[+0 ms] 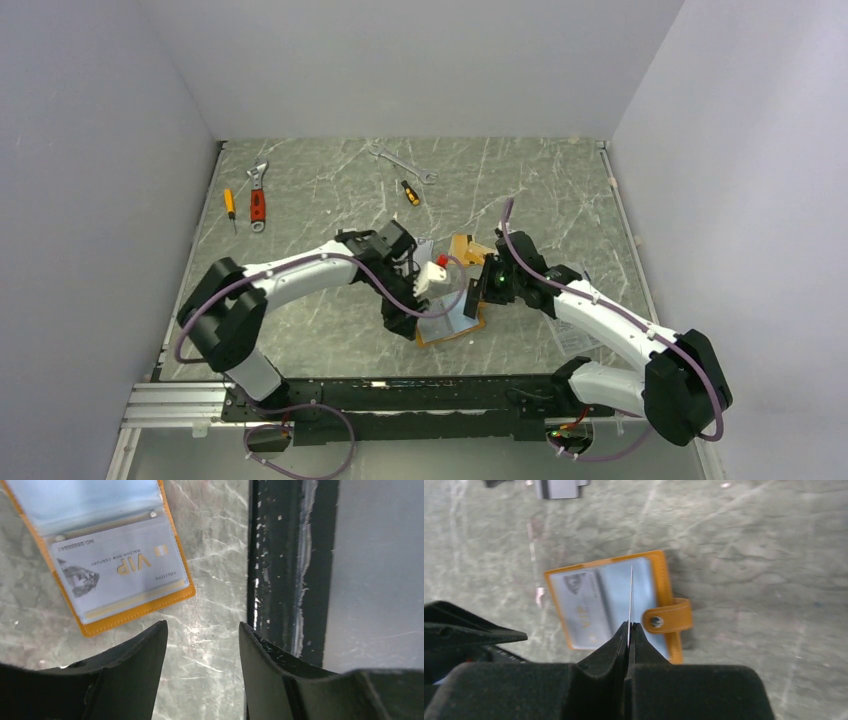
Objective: Put the credit cards into the card holder
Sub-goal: Insert the credit card into the card holder.
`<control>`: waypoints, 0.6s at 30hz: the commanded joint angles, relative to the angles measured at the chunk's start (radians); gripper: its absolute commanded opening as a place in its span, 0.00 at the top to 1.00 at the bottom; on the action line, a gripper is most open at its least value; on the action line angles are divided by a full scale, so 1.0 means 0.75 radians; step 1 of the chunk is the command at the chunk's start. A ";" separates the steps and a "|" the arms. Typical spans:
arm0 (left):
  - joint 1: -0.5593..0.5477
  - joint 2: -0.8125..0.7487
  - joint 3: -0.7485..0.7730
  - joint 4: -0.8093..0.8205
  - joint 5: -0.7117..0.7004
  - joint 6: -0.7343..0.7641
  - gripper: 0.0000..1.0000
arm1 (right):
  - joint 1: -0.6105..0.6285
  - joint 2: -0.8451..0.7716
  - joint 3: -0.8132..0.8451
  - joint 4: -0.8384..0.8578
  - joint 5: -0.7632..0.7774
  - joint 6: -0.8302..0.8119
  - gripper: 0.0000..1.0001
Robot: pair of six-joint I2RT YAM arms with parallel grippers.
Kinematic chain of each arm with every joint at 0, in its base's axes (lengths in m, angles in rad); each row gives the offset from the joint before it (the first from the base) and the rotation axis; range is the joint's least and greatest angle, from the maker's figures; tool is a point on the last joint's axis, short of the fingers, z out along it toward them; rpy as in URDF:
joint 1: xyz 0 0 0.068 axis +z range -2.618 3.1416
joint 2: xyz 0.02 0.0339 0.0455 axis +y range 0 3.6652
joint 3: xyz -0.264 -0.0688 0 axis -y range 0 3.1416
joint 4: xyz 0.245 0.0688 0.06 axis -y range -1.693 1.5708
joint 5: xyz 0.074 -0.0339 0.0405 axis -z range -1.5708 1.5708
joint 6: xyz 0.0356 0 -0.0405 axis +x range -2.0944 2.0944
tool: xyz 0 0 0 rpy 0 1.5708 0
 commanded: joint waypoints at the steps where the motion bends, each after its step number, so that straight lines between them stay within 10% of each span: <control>1: -0.152 0.082 0.110 0.113 -0.215 -0.029 0.40 | -0.011 -0.040 0.004 -0.080 0.222 -0.034 1.00; 18: -0.354 0.472 0.385 0.093 -0.330 0.087 0.43 | -0.042 0.138 0.068 0.010 0.247 -0.073 1.00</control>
